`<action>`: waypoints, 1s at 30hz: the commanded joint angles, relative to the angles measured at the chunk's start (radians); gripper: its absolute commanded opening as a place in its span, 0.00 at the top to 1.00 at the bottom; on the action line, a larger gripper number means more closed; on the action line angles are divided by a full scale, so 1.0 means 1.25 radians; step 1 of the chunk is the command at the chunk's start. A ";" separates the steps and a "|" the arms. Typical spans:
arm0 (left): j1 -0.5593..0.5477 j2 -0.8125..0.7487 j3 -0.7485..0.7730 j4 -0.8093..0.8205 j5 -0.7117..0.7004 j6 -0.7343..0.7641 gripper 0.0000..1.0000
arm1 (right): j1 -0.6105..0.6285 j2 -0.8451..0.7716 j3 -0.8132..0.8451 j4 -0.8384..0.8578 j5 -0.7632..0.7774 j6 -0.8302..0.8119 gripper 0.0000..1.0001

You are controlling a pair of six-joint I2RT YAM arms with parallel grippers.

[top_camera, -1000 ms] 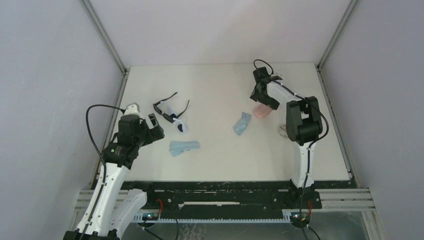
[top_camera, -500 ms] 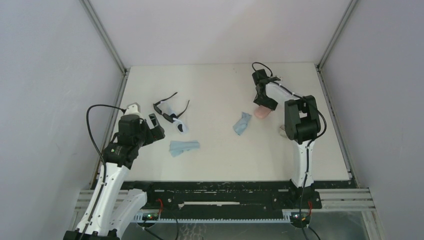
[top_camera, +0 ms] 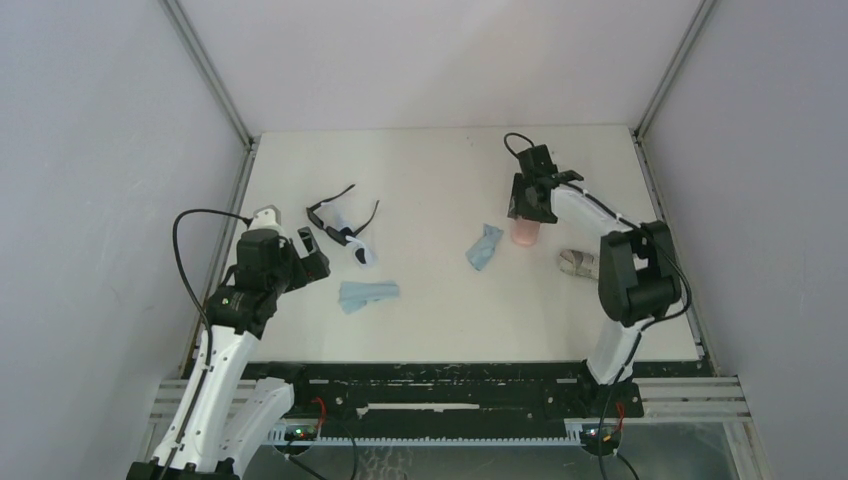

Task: Organize the sunglasses
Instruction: Pick up the sunglasses case at the center of the board, then place the sunglasses case at the center of the board.

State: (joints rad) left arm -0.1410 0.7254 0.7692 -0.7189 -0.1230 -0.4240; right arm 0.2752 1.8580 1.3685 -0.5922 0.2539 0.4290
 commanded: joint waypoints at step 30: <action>0.008 -0.084 -0.035 0.055 0.020 -0.087 0.00 | 0.521 -0.136 -0.251 0.028 0.139 0.278 0.67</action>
State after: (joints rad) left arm -0.1406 0.6178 0.7517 -0.6872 -0.1017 -0.4934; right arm 0.9199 1.6623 1.0290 -0.5774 0.3653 0.6411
